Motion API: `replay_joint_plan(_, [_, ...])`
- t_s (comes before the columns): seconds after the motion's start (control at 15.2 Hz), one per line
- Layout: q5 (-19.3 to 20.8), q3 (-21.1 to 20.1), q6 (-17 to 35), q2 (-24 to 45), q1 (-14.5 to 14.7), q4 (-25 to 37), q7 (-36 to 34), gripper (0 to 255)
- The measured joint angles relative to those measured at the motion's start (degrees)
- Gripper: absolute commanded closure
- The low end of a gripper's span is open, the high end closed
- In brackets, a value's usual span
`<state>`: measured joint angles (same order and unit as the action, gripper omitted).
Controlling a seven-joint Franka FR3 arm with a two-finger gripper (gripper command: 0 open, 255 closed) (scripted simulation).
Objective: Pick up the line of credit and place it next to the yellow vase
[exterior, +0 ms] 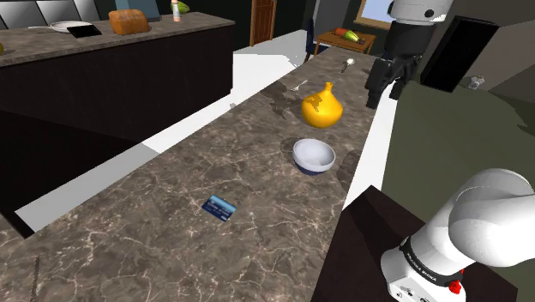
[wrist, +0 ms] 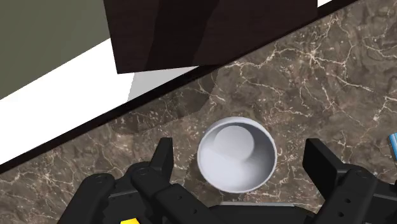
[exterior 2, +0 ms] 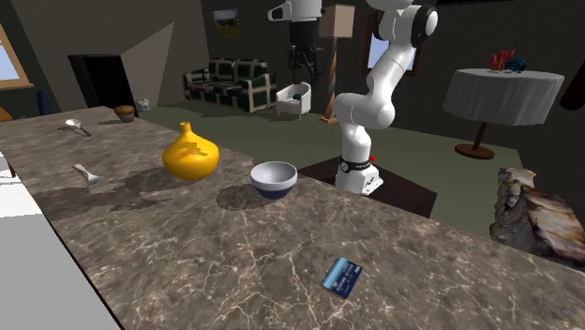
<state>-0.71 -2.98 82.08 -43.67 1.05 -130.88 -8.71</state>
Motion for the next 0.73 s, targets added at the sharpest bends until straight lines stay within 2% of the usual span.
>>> replay_joint_plan(0.2, [-0.35,-0.68,0.72,2.49,0.41,0.84,-0.10,0])
replay_joint_plan(0.73, [-3.06,-6.60,5.41,18.32,3.41,5.95,-2.85,0])
